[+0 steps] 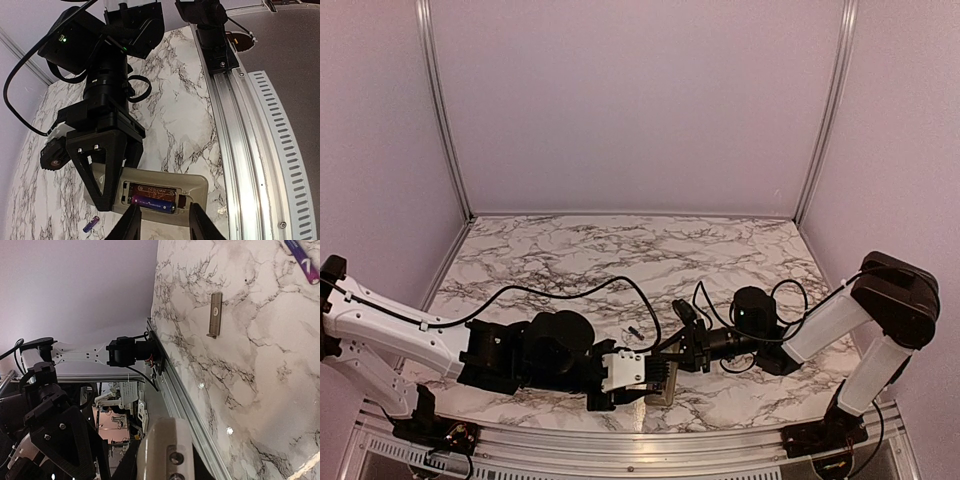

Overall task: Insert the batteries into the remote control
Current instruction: Load the battery into the battery compartment.

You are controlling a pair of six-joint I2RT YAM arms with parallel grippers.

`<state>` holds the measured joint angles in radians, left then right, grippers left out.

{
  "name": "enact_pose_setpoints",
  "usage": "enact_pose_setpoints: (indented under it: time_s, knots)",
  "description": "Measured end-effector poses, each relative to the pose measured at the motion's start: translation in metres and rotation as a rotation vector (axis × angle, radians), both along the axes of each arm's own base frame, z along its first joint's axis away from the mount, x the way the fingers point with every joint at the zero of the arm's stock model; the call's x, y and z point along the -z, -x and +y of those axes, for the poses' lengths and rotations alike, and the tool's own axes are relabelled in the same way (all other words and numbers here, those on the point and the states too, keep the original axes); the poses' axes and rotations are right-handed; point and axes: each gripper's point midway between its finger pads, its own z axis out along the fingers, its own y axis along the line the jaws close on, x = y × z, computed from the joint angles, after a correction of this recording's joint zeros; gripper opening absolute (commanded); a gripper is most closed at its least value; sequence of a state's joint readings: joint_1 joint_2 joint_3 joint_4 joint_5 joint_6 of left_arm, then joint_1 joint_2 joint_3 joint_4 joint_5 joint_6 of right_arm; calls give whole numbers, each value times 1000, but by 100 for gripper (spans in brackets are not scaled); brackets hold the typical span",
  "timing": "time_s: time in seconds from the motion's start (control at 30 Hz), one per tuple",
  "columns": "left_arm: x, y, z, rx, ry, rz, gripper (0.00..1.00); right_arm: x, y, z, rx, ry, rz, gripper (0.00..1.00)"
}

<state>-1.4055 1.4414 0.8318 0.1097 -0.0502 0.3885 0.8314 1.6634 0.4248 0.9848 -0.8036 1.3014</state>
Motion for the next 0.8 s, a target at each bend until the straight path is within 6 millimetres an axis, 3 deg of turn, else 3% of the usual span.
enact_pose_setpoints:
  time_s: [0.33,0.8]
  knots:
    - [9,7,-10,83,-43,-35,18,-3,-2,3,-8,-5,-14,0]
    - [25,8,-11,94,-96,-28,11,-5,2,5,-23,-9,-19,0]
